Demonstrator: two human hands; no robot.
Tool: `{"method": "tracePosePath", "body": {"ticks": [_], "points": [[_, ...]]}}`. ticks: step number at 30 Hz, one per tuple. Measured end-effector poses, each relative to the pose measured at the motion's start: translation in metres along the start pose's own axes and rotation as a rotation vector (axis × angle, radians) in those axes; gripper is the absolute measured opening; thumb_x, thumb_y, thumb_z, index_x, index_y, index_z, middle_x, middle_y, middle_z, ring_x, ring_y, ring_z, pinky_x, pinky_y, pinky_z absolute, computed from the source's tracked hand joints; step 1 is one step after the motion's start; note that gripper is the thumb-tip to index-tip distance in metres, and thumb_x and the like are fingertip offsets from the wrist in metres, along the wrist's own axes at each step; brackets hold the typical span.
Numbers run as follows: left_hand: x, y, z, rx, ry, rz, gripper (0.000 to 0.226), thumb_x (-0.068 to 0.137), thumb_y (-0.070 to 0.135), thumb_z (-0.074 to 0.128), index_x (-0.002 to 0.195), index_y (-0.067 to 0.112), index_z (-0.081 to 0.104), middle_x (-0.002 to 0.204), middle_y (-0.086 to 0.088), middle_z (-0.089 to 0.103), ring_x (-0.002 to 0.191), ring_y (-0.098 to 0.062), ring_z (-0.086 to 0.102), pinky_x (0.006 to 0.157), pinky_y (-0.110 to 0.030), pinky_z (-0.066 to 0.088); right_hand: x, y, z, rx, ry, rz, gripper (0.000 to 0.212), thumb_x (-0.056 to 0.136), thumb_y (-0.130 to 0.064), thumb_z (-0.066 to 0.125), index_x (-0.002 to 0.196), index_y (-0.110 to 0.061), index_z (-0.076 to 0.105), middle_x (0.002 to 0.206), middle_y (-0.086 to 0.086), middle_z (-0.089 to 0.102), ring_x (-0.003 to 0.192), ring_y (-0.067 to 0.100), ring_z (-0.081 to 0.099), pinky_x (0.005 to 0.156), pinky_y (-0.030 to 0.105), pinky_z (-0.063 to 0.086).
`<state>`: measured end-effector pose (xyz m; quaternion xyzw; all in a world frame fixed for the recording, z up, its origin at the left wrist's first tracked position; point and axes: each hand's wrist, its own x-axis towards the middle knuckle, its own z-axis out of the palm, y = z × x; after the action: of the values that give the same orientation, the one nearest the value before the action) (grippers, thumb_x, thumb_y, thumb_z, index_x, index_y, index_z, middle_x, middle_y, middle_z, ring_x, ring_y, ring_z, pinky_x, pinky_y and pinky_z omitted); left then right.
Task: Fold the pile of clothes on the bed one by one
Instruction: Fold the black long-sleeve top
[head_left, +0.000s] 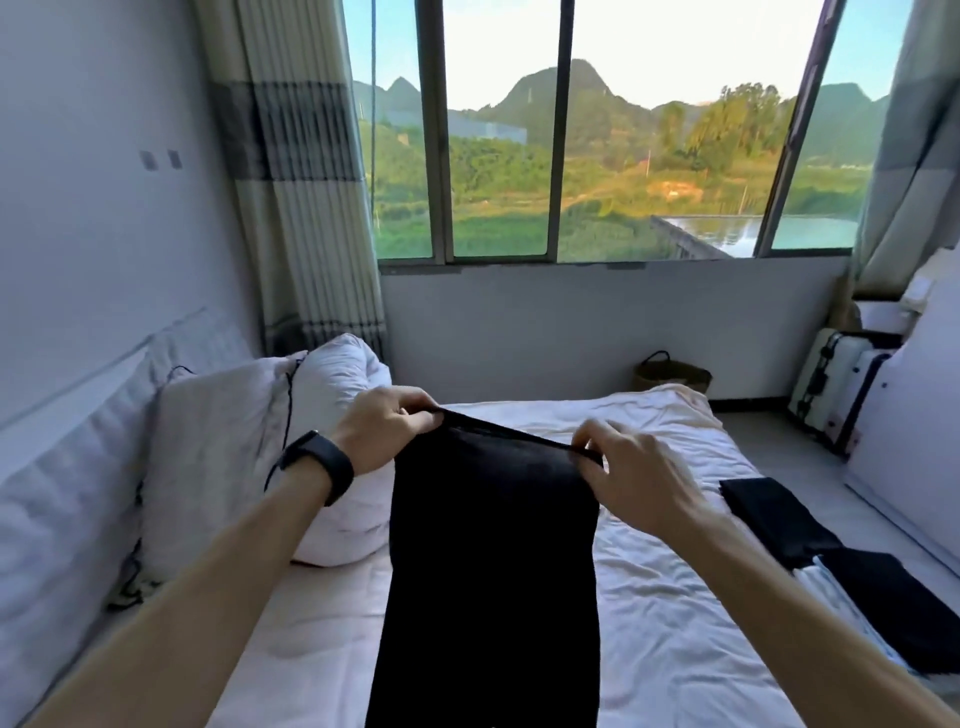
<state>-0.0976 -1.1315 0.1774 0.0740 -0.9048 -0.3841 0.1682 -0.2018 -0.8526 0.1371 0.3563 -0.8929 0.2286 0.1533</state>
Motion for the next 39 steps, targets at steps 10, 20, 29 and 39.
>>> {"method": "tracePosePath", "body": {"ticks": [10,20,29,39], "points": [[-0.006,-0.053,-0.056,0.655,0.254,-0.209,0.034,0.083,0.052,0.042,0.104,0.038,0.064,0.125,0.004,0.066,0.12,-0.03,0.058,0.087,-0.045,0.053,0.025,0.033,-0.032,0.134,0.009,0.399,0.014,0.081,-0.02,0.066,0.084,-0.032,0.073,0.081,-0.016,0.067,0.088,0.014,0.065,0.077,0.022,0.044],[0.023,-0.012,-0.057,0.371,0.369,-0.269,0.022,0.089,0.047,0.047,0.074,0.032,0.055,0.089,0.0,0.066,0.091,-0.03,0.059,0.087,-0.04,0.05,0.07,0.029,-0.048,0.514,-0.038,0.588,0.019,0.089,-0.017,0.055,0.096,-0.018,0.072,0.093,0.008,0.075,0.064,0.017,0.076,0.061,0.031,0.063],[0.058,0.027,-0.043,-0.156,-0.174,-0.299,0.017,0.065,0.016,0.071,0.061,0.02,0.056,0.067,-0.004,0.046,0.051,-0.011,0.046,0.053,-0.021,0.038,0.13,-0.001,-0.063,0.761,-0.089,0.535,0.03,0.095,-0.048,0.057,0.095,-0.02,0.069,0.091,0.005,0.068,0.061,0.02,0.07,0.059,0.03,0.059],[0.06,0.056,-0.03,0.421,-0.455,-0.416,0.013,0.083,0.025,0.067,0.089,0.015,0.072,0.068,0.001,0.071,0.067,-0.027,0.075,0.064,-0.028,0.054,0.151,-0.008,-0.084,0.422,0.024,0.22,0.019,0.082,-0.011,0.066,0.092,-0.026,0.07,0.096,-0.006,0.066,0.094,0.015,0.06,0.063,0.018,0.042]]}}
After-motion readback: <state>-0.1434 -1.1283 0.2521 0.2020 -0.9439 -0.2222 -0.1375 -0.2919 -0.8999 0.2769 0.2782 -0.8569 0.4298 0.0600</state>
